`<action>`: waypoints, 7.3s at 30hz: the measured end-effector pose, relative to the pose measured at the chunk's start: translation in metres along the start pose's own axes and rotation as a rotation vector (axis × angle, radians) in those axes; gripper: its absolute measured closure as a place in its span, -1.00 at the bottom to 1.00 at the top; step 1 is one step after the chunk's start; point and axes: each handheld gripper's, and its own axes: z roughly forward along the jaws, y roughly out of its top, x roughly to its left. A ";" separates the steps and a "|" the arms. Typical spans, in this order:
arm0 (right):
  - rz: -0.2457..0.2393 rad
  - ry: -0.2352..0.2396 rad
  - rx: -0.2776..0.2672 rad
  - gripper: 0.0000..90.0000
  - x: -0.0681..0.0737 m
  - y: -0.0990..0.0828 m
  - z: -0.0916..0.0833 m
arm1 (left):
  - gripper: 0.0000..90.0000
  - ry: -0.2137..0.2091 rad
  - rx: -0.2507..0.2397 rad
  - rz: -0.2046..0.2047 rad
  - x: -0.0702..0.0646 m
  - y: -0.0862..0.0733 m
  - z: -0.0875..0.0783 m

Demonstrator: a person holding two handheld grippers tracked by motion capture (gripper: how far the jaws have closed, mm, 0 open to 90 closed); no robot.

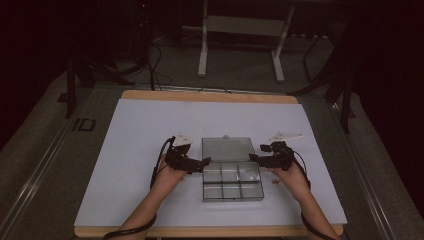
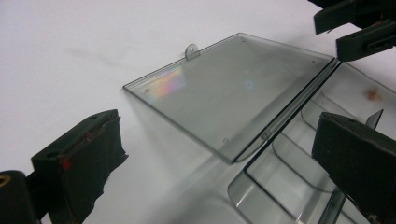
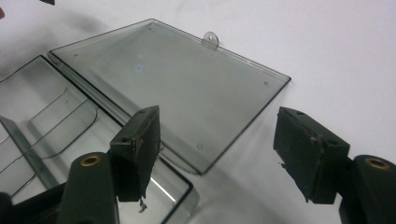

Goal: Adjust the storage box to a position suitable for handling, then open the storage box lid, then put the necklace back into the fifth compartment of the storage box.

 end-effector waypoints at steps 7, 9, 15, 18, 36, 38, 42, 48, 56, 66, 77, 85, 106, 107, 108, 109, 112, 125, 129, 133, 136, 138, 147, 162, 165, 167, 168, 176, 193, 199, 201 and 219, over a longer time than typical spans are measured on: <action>-0.018 0.005 0.005 -0.33 -0.001 -0.007 -0.011 | -0.94 -0.007 0.010 -0.006 0.001 -0.012 -0.007; -0.019 0.006 0.004 -0.35 -0.002 -0.009 -0.015 | -0.94 -0.001 0.002 0.000 0.001 -0.015 -0.010; -0.045 -0.004 0.009 -0.35 -0.002 -0.016 -0.029 | -0.94 0.001 -0.018 0.001 0.000 -0.025 -0.019; -0.064 -0.020 0.001 -0.31 -0.003 -0.024 -0.041 | -0.94 0.005 -0.028 0.013 -0.001 -0.030 -0.024; -0.165 -0.036 0.107 0.25 -0.003 -0.078 -0.057 | -0.94 -0.001 -0.035 0.079 -0.014 -0.057 -0.043; -0.172 -0.039 0.111 0.33 -0.003 -0.080 -0.055 | -0.94 0.001 -0.035 0.080 -0.014 -0.060 -0.043; -0.200 -0.052 0.128 0.44 -0.003 -0.083 -0.052 | -0.94 0.005 -0.047 0.091 -0.016 -0.064 -0.044; -0.217 -0.037 0.151 0.69 -0.001 -0.081 -0.048 | -0.94 0.020 -0.071 0.089 -0.018 -0.069 -0.049; -0.200 -0.025 0.164 0.89 -0.001 -0.079 -0.047 | -0.94 0.024 -0.086 0.071 -0.018 -0.076 -0.051; -0.197 -0.029 0.155 0.96 -0.001 -0.067 -0.059 | -0.94 0.018 -0.090 0.076 -0.016 -0.077 -0.050; -0.225 -0.030 0.093 0.96 0.004 -0.045 -0.083 | -0.94 0.019 -0.099 0.065 -0.014 -0.078 -0.052; -0.245 -0.039 0.056 0.96 0.011 -0.029 -0.099 | -0.94 0.020 -0.097 0.065 -0.014 -0.078 -0.052; -0.363 0.001 -0.044 0.96 0.045 0.023 -0.127 | -0.94 0.015 -0.102 0.061 -0.015 -0.079 -0.053; -0.370 0.009 -0.045 0.96 0.047 0.025 -0.127 | -0.94 0.016 -0.101 0.063 -0.015 -0.079 -0.053; -0.377 0.018 -0.047 0.96 0.050 0.026 -0.127 | -0.94 0.016 -0.099 0.062 -0.014 -0.079 -0.053; -0.385 0.024 -0.051 0.96 0.053 0.028 -0.127 | -0.94 0.016 -0.098 0.062 -0.014 -0.079 -0.053; -0.405 0.051 -0.065 0.96 0.062 0.031 -0.127 | -0.94 0.016 -0.101 0.061 -0.015 -0.079 -0.054; -0.485 0.173 -0.084 0.96 0.099 0.040 -0.116 | -0.94 0.018 -0.107 0.062 -0.015 -0.078 -0.055; -0.499 0.198 -0.070 0.96 0.106 0.039 -0.108 | -0.94 0.016 -0.108 0.062 -0.015 -0.078 -0.055; -0.503 0.216 -0.050 0.96 0.110 0.036 -0.098 | -0.94 0.016 -0.108 0.061 -0.015 -0.078 -0.055; -0.505 0.222 -0.038 0.96 0.112 0.033 -0.092 | -0.94 0.014 -0.108 0.060 -0.015 -0.078 -0.055; -0.502 0.237 -0.022 0.96 0.113 0.030 -0.085 | -0.94 0.016 -0.107 0.062 -0.015 -0.079 -0.055; -0.493 0.259 0.035 0.96 0.115 0.015 -0.059 | -0.94 0.016 -0.114 0.059 -0.015 -0.079 -0.057; -0.458 0.246 0.115 0.96 0.104 -0.008 -0.026 | -0.94 0.018 -0.117 0.063 -0.015 -0.079 -0.058; -0.455 0.243 0.134 0.96 0.103 -0.013 -0.019 | -0.94 0.018 -0.119 0.062 -0.015 -0.079 -0.058; -0.453 0.242 0.148 0.96 0.102 -0.016 -0.014 | -0.94 0.022 -0.119 0.064 -0.016 -0.079 -0.058; -0.448 0.244 0.154 0.96 0.102 -0.017 -0.012 | -0.94 0.024 -0.121 0.070 -0.016 -0.079 -0.058; -0.458 0.240 0.201 0.94 0.102 -0.024 0.001 | -0.94 0.023 -0.116 0.069 -0.016 -0.079 -0.058; -0.401 0.233 0.125 0.15 0.094 -0.017 -0.017 | -0.94 0.021 -0.122 0.059 -0.015 -0.079 -0.059; -0.378 0.225 0.084 -0.24 0.085 -0.017 -0.028 | -0.94 0.016 -0.120 0.060 -0.015 -0.078 -0.059; -0.350 0.215 0.071 -0.39 0.080 -0.017 -0.031 | -0.94 0.014 -0.117 0.059 -0.015 -0.078 -0.059; -0.234 0.061 -0.048 -0.63 0.032 -0.033 -0.059 | -0.94 -0.022 -0.124 0.070 -0.021 -0.067 -0.058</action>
